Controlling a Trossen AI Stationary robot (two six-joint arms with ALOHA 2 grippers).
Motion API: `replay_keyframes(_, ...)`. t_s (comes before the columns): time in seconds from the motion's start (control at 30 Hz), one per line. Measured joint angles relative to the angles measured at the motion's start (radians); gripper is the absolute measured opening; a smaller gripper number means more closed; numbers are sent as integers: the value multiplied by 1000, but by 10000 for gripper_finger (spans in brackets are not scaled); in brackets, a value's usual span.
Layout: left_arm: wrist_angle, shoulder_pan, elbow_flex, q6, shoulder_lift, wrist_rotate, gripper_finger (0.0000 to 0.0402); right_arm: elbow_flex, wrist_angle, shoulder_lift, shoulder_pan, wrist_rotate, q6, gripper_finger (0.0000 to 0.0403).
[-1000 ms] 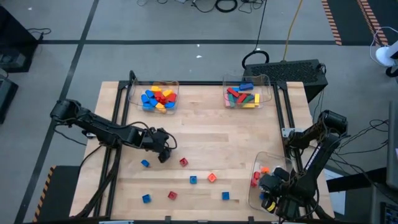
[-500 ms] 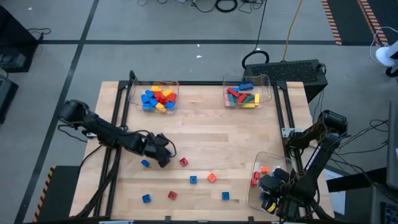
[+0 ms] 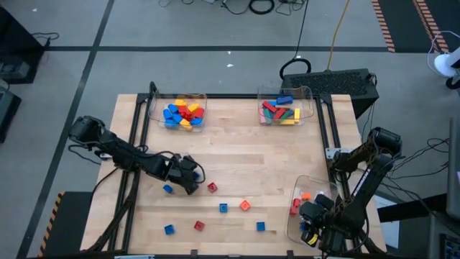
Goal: Sort blocks by size
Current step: Put the 4 stud blue game piece into the bottom transparent bin
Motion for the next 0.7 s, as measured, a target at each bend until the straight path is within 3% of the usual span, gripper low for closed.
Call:
replay_keyframes(0.17,-2,0,0,41,0,-8,83,0,-3,0,-3,21,0,137)
replay_keyframes(0.43,61,9,4,119,-13,-28,83,0,-27,-1,-3,70,-52,108)
replay_keyframes(0.6,186,28,85,271,-23,-26,83,34,-61,-17,-5,222,-153,92)
replay_keyframes(0.7,283,38,139,365,-23,1,83,79,-85,-18,-5,404,-256,88)
